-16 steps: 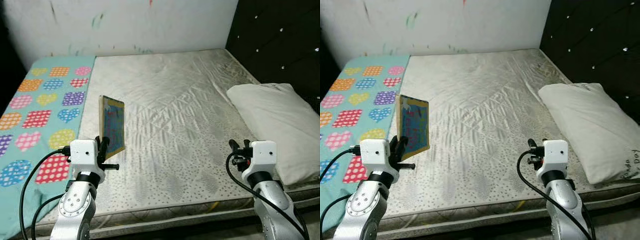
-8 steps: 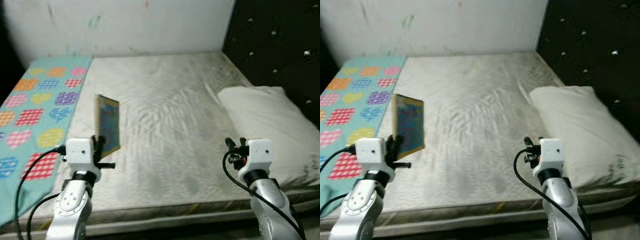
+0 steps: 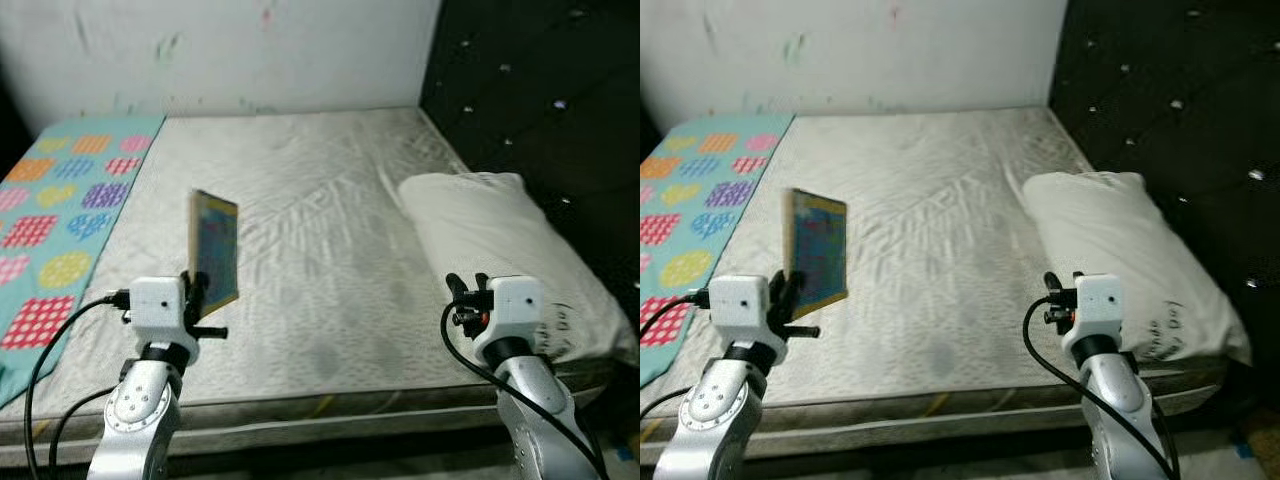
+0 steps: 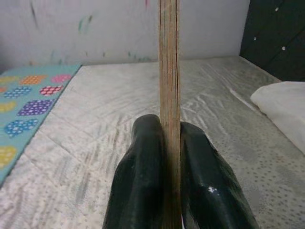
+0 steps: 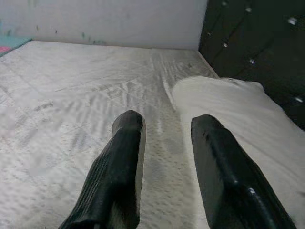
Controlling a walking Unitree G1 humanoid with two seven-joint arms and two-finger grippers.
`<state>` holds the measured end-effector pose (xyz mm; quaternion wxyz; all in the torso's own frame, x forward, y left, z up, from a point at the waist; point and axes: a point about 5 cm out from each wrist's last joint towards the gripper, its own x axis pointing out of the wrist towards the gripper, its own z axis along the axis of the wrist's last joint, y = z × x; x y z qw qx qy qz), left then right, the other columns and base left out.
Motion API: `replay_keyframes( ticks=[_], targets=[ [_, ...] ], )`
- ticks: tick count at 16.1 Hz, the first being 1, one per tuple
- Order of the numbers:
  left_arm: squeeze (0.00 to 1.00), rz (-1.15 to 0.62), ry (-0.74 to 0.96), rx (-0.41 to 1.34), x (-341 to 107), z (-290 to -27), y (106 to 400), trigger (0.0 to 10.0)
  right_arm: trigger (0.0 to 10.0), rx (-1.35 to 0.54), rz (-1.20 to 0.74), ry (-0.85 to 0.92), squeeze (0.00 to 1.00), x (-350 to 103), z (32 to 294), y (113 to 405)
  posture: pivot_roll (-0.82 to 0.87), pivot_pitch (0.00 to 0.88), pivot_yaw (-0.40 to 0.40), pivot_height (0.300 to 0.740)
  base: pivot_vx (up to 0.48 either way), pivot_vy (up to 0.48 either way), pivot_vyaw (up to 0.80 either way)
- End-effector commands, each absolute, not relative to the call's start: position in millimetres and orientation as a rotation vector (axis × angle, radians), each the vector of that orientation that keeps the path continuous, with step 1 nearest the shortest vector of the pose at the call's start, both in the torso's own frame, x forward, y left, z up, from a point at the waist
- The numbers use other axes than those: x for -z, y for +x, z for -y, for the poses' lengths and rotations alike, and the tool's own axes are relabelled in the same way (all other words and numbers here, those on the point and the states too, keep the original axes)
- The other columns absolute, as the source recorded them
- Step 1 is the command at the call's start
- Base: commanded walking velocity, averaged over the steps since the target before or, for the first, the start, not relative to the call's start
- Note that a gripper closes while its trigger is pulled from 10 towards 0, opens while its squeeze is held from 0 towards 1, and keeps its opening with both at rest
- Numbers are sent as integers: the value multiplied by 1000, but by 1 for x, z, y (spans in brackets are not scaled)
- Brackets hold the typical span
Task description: Clean up the room
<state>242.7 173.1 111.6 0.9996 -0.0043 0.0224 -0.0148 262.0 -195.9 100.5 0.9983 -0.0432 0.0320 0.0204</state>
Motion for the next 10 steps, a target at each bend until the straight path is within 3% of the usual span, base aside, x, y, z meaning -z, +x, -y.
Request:
replay_keyframes(
  ticks=[1,6,10],
  targets=[
    [0,7,-13,55,-122,-166,246,10000,10000,-31,-57,-98,0,-103,200,263,-171,2,36,740,0,-311,0],
    [0,9,-11,63,-122,-166,247,10000,10000,-30,-52,-98,0,-102,200,264,-171,0,39,740,0,-309,0],
    [0,30,-28,68,-124,-164,248,10000,10000,-30,-49,-100,0,-103,201,266,-171,0,34,740,0,0,0]
  ],
)
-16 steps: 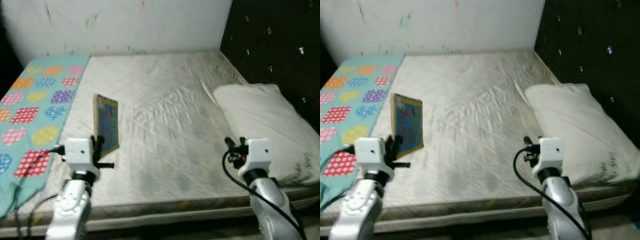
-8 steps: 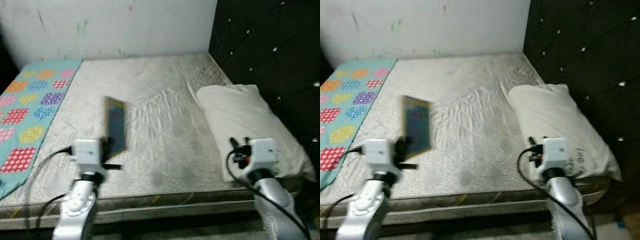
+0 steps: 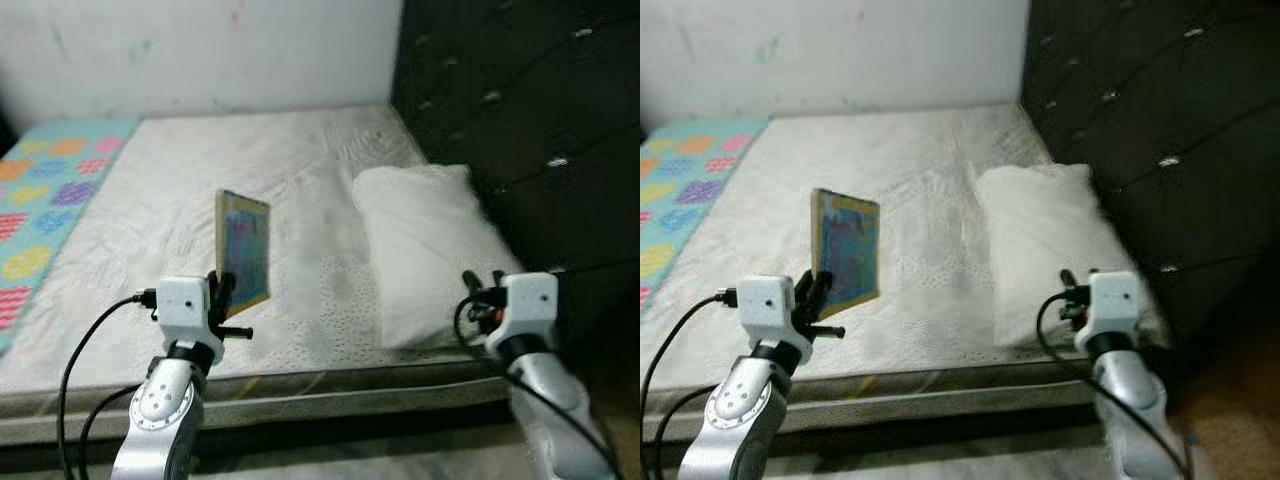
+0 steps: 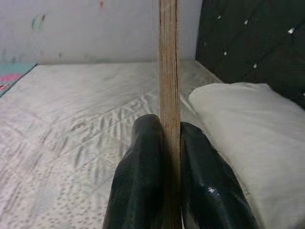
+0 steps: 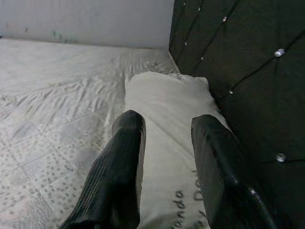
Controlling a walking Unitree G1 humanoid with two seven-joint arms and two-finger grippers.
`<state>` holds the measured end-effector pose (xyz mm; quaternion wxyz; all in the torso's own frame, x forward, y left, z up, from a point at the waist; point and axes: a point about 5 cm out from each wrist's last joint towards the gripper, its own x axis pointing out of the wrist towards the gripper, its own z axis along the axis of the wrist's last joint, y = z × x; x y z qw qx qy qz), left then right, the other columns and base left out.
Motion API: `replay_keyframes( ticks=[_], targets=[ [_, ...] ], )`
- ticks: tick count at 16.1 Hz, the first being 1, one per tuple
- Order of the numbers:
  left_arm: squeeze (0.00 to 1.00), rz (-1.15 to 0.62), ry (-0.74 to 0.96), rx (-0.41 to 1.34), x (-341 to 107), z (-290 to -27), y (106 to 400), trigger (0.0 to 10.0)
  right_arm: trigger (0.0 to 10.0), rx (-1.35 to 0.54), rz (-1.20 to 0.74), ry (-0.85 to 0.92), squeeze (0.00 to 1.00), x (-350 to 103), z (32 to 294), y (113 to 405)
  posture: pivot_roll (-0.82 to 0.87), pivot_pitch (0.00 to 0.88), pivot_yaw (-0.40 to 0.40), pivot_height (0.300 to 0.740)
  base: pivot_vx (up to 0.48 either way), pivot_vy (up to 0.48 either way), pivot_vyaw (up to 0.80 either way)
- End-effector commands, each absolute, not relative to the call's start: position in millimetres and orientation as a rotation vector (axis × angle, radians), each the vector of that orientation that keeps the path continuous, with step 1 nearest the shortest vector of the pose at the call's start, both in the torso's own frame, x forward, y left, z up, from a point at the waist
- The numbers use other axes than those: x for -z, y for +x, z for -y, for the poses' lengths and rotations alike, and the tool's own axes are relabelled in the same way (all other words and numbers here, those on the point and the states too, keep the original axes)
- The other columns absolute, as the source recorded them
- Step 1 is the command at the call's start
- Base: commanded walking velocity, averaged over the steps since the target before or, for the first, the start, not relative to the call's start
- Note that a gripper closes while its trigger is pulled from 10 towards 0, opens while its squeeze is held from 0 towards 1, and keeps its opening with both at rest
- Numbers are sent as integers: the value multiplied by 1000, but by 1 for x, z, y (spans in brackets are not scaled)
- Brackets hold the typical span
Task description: Clean up the room
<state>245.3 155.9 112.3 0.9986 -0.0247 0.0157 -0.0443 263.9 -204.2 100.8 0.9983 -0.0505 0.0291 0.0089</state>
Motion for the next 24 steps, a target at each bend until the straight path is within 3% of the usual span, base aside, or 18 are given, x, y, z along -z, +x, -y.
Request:
replay_keyframes(
  ticks=[1,7,14,17,24],
  targets=[
    [0,33,-24,69,-124,-164,248,10000,10000,-29,-50,-101,0,-103,201,266,-171,0,34,740,0,0,0],
    [0,29,-36,86,-124,-162,247,10000,10000,-40,-41,-128,0,-105,202,266,-175,3,29,740,0,0,0],
    [0,26,-51,82,-124,-161,246,10000,10000,-34,-45,-145,0,-104,203,266,-178,6,27,740,0,0,551],
    [0,25,-56,88,-123,-160,246,10000,10000,-24,-56,-121,0,-103,205,266,-180,8,26,740,0,0,0],
    [0,23,-56,84,-123,-160,246,10000,10000,-29,-57,-113,0,-104,204,268,-178,10,20,740,0,0,-668]
  ],
)
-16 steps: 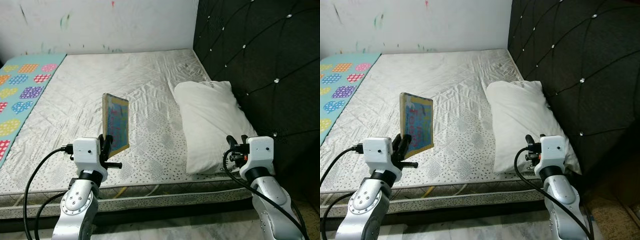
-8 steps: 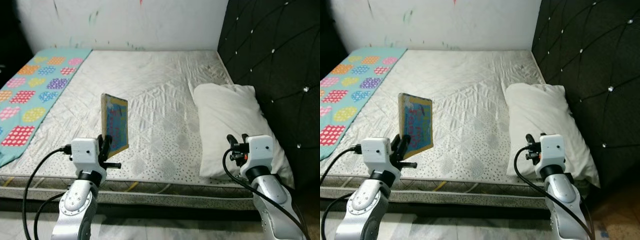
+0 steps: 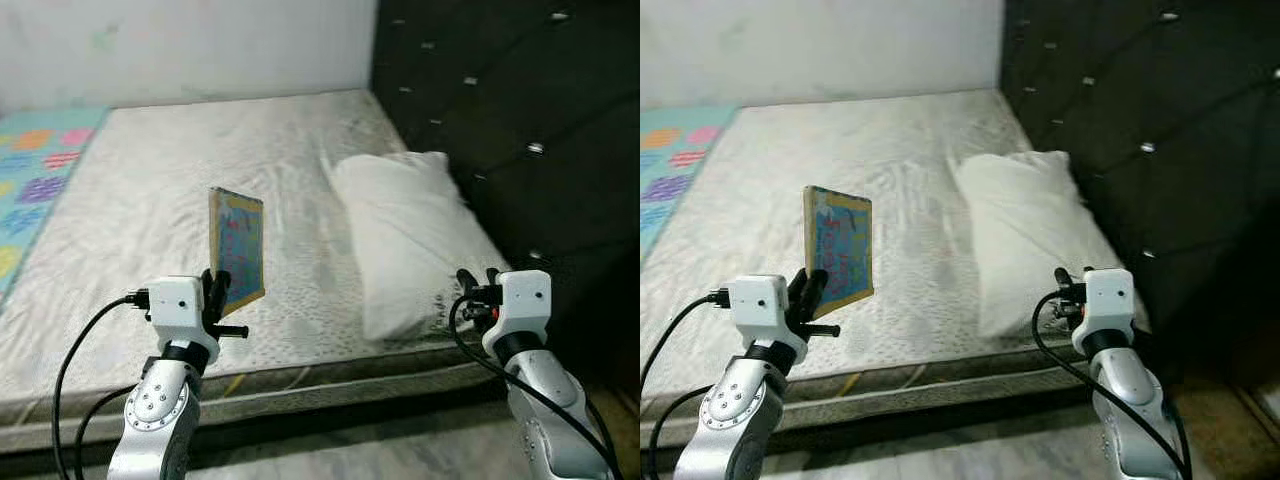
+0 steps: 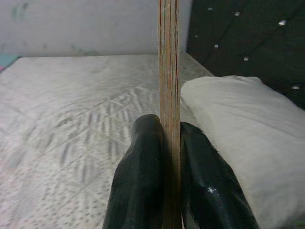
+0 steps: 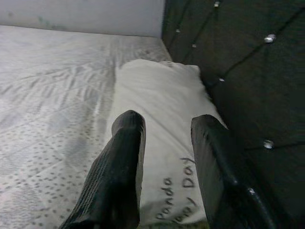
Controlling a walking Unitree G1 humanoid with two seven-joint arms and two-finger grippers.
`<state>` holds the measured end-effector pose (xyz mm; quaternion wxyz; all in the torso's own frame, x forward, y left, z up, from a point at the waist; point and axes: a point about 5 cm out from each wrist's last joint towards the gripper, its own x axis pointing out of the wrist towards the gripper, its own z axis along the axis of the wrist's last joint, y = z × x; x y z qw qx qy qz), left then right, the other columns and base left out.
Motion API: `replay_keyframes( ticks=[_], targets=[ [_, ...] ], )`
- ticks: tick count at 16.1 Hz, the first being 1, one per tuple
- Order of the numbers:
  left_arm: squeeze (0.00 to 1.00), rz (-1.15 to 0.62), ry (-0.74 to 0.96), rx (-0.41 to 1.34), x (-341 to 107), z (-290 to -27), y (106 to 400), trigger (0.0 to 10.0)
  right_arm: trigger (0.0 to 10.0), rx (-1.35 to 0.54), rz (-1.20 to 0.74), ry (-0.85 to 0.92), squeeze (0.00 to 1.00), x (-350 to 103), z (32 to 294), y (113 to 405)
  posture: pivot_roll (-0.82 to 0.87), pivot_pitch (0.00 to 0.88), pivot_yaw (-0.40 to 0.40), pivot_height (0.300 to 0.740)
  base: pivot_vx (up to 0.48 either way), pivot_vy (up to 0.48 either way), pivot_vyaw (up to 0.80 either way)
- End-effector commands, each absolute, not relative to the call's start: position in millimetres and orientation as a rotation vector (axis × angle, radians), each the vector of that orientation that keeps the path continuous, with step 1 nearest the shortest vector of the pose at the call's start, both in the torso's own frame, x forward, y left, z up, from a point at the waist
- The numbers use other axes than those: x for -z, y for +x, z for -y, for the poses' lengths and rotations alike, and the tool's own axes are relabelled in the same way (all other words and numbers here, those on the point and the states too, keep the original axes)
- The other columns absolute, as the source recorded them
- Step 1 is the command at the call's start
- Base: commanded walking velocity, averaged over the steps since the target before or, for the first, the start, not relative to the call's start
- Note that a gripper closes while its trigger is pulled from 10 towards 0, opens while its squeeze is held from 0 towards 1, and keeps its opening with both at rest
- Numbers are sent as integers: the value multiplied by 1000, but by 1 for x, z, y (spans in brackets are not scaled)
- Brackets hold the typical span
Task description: Clean up the room
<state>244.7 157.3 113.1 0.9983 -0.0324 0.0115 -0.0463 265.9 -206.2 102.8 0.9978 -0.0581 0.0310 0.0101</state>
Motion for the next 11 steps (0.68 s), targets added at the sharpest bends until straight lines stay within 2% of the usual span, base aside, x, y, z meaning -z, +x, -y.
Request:
replay_keyframes(
  ticks=[1,11],
  targets=[
    [0,23,-56,83,-123,-160,246,10000,10000,-29,-57,-113,0,-104,204,268,-178,10,21,740,0,0,0],
    [0,21,-45,84,-122,-161,247,10000,10000,-31,-57,-115,0,-103,203,268,-176,4,24,740,0,0,0]
  ],
)
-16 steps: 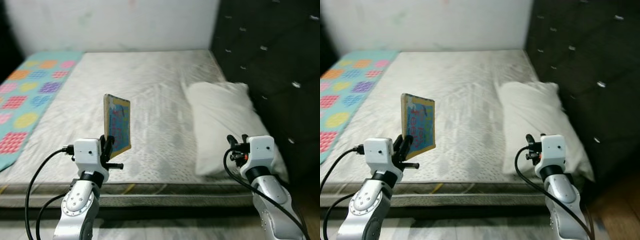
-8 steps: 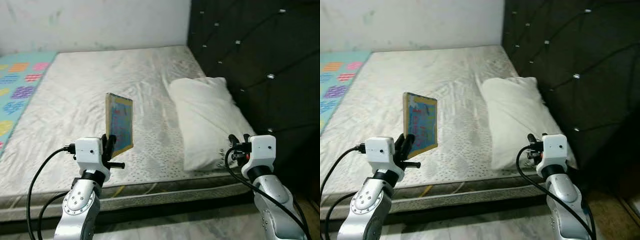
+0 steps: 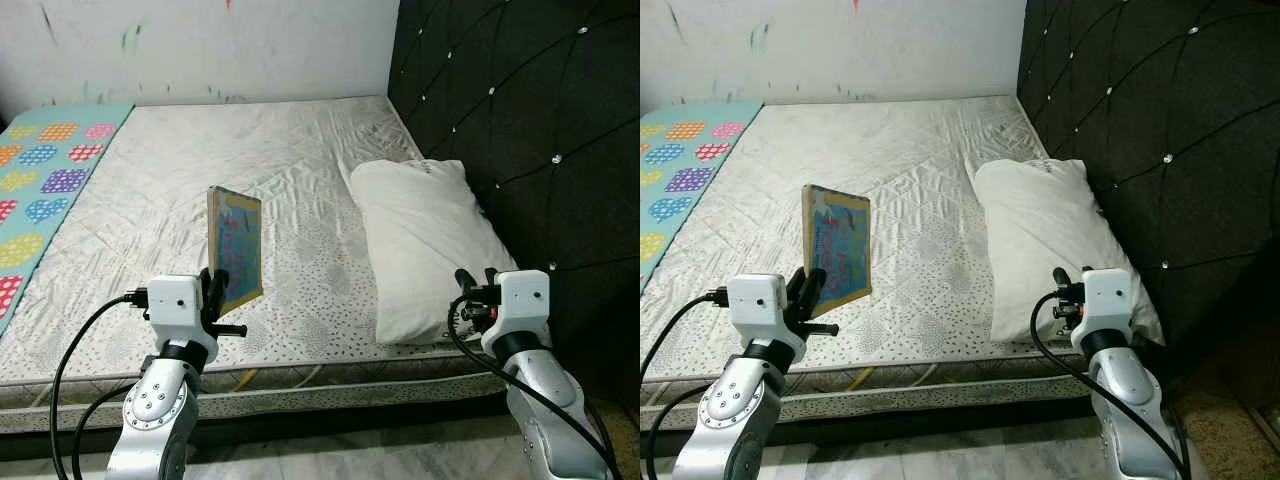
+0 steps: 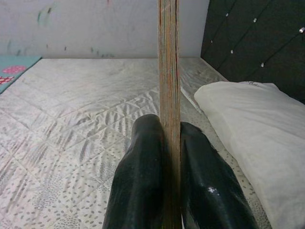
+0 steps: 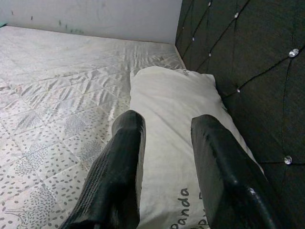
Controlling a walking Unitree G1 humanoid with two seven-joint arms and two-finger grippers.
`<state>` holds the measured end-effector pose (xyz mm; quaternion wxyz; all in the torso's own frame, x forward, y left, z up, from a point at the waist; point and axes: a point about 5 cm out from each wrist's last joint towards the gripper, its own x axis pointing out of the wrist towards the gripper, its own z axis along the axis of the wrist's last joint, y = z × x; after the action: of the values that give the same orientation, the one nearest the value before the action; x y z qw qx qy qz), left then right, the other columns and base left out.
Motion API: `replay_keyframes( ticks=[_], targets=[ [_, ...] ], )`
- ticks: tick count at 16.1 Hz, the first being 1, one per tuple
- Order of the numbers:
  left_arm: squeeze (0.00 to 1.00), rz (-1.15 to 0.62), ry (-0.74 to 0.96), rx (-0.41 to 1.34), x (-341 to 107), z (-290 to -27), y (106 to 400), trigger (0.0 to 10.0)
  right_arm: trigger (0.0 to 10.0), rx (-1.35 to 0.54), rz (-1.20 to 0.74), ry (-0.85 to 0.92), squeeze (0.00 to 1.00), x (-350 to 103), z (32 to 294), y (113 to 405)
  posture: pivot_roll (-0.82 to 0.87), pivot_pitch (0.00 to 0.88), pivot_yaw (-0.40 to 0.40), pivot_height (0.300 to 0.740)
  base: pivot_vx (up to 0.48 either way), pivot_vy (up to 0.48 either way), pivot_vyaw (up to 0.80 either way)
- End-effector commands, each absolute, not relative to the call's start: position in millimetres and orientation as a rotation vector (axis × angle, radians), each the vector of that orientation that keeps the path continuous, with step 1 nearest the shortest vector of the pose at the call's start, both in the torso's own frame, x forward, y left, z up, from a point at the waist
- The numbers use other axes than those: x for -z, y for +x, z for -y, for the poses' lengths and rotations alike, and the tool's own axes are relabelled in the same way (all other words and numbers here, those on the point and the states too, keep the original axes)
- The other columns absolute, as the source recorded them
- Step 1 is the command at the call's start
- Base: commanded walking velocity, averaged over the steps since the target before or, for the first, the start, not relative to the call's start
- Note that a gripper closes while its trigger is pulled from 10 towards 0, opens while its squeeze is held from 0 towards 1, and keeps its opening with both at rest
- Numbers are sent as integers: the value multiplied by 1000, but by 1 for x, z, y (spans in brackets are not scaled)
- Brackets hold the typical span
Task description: Clean up the room
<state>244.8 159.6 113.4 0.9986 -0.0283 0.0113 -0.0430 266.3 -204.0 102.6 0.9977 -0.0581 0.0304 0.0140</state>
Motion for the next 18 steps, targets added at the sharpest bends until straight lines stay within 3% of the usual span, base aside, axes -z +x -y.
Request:
replay_keyframes(
  ticks=[1,4,15,18],
  targets=[
    [0,22,-44,84,-123,-161,247,10000,10000,-32,-56,-116,0,-103,203,268,-176,4,24,740,0,0,0],
    [0,22,-45,86,-122,-160,247,10000,10000,-35,-54,-119,0,-104,203,269,-177,0,22,740,0,0,0],
    [0,20,-45,81,-122,-160,247,10000,10000,-43,-57,-120,0,-103,202,269,-174,8,19,740,0,-269,0],
    [0,31,-53,86,-123,-160,247,10000,10000,-40,-56,-119,0,-103,202,269,-175,10,21,740,0,0,0]
  ],
)
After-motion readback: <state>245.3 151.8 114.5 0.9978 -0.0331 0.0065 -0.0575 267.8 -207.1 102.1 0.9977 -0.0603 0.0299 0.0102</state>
